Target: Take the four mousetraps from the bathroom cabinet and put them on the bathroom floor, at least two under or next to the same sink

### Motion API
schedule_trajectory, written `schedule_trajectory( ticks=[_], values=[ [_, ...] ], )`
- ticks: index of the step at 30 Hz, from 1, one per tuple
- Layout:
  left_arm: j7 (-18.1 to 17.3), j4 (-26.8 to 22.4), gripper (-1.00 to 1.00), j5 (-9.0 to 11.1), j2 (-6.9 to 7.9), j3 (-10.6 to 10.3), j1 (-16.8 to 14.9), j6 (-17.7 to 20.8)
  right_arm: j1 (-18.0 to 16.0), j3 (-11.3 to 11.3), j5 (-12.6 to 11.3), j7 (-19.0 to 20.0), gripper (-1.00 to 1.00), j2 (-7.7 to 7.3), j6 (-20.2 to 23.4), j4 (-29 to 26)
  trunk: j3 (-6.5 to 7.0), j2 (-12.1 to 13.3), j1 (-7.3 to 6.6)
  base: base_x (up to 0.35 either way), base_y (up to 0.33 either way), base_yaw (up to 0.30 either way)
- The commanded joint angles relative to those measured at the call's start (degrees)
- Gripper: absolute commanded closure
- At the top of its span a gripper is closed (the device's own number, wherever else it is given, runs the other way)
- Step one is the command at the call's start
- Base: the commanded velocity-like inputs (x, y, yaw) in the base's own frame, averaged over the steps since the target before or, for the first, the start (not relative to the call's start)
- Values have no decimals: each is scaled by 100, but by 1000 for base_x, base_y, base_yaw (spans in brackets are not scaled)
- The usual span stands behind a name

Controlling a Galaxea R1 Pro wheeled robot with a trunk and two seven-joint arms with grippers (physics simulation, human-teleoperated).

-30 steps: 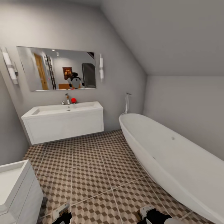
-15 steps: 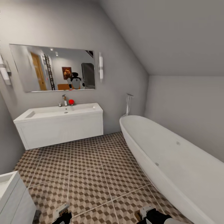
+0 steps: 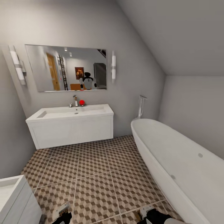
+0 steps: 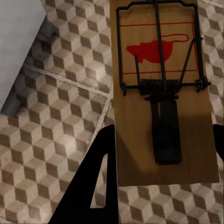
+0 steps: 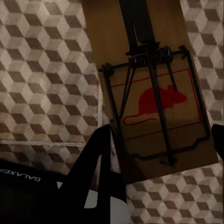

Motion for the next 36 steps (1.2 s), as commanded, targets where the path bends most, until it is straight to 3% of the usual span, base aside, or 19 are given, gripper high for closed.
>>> schedule_trajectory(
  ticks=[1, 36],
  values=[
    [12, 5, 100, 49, 0, -13, -5, -22, -8, 32, 49, 33, 100, 0, 13, 7, -6, -3, 3, 322, 0, 275],
    [12, 5, 100, 49, -1, -13, -5, -22, -8, 29, 40, 33, 100, 1, 13, 7, -6, -3, 3, 322, 0, 52]
  ],
)
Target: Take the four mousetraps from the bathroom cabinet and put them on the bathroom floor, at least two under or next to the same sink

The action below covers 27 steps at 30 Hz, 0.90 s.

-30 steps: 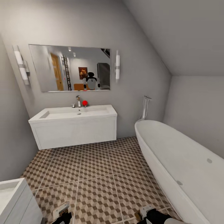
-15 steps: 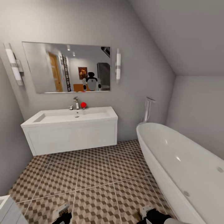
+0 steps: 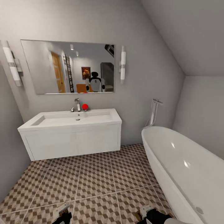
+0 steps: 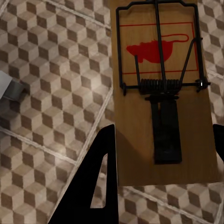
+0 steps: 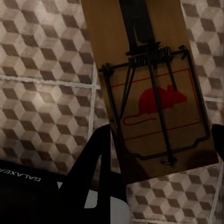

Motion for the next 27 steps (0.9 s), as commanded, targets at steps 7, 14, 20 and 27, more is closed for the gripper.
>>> schedule_trajectory(
  ticks=[7, 14, 20, 27],
  values=[
    [12, 5, 100, 49, 0, -13, -5, -22, -8, 32, 49, 33, 100, 0, 13, 7, -6, -3, 3, 322, 0, 254],
    [12, 5, 100, 49, 0, -13, -5, -22, -8, 33, 49, 33, 100, 0, 13, 7, -6, -3, 3, 322, 0, 269],
    [12, 5, 100, 49, 0, -13, -5, -22, -8, 33, 50, 33, 100, 0, 13, 7, -6, -3, 3, 321, 0, 270],
    [12, 5, 100, 49, 0, -13, -5, -22, -8, 32, 57, 33, 100, 0, 13, 7, -6, -3, 3, 322, 0, 263]
  ],
)
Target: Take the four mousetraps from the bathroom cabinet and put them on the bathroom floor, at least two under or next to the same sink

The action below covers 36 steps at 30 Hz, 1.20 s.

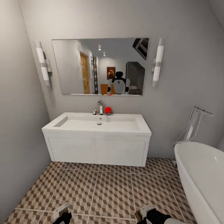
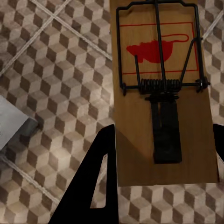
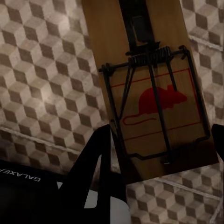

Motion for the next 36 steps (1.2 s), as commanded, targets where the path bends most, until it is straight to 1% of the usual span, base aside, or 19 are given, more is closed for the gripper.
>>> schedule_trajectory(
  ticks=[1, 6, 10, 23, 31, 33, 34, 35, 36],
  values=[
    [12, 5, 100, 49, 0, -13, -5, -22, -8, 32, 49, 33, 100, 0, 13, 7, -6, -3, 3, 322, 0, 243],
    [12, 5, 100, 49, 0, -13, -5, -22, -8, 27, 50, 33, 100, 0, 13, 7, -6, -3, 3, 319, 0, 137],
    [12, 5, 100, 43, -5, -13, -5, -29, -8, 28, 50, 33, 100, 0, 13, 7, -6, -3, 3, 170, 0, 32],
    [-5, -1, 100, 0, -26, -41, -5, -28, -8, 30, 45, 32, 100, 0, 4, 7, -6, -3, 3, 18, 0, 3],
    [-23, -12, 100, -93, -79, -60, -5, -36, -8, 26, 33, 31, 100, -7, -58, 7, -6, -3, 3, 0, 0, 0],
    [-23, -12, 100, -167, -94, -63, -5, -34, -8, 26, 25, 32, 100, -30, -183, 7, -6, -3, 3, 0, 0, 0],
    [-18, -15, 100, -306, -138, -67, -5, -34, -8, 24, 8, 31, 100, -121, -360, 7, -6, -3, 3, 0, 0, 0],
    [-11, -19, 100, -585, -256, -87, -5, -23, -8, 7, -23, 42, 100, -312, -562, 7, -6, -3, 3, 0, 0, 0],
    [-9, -23, 100, -747, -324, -95, -5, -16, -8, -5, -53, 52, 100, -416, -624, 7, -6, -3, 3, 0, 0, 0]
  ],
)
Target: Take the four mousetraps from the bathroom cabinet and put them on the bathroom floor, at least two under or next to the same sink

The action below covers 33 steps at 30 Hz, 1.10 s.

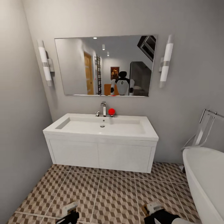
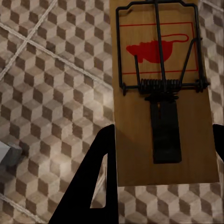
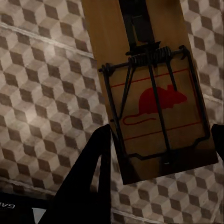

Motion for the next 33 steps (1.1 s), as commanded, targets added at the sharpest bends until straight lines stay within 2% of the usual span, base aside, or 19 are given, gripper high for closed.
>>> schedule_trajectory(
  ticks=[1, 3, 5, 9, 13, 20, 33],
  values=[
    [22, -1, 100, -133, -69, -8, -4, -8, -7, 18, -31, 30, 100, -112, -34, 7, -6, -4, 0, 0, 0, 0],
    [12, -14, 100, -382, -176, -12, -8, 75, -7, 14, -204, 37, 100, -258, -79, 9, -6, -4, 0, 0, 0, 0],
    [9, -146, 100, -617, -305, -16, -11, 384, 23, 10, -480, 39, 100, -410, -145, 11, -6, -4, 0, 0, 0, 0],
    [13, -543, 100, -750, -389, -11, -13, 898, 185, 11, -746, 26, 100, -547, -303, 8, -6, -4, 0, 0, 0, 0],
    [15, -738, 100, -791, -398, -17, -13, 1082, 416, 10, -842, 9, 100, -598, -529, 8, -6, -4, 0, 0, 0, 0],
    [15, -783, 100, -793, -383, -21, -13, 945, 575, 10, -869, 11, 100, -600, -604, 16, -6, -4, 0, 0, 0, 0],
    [38, -786, 100, -793, -368, -32, -13, 800, 617, 2, -870, -100, 100, -615, -646, 16, -6, -4, 0, 0, 0, -113]
  ],
)
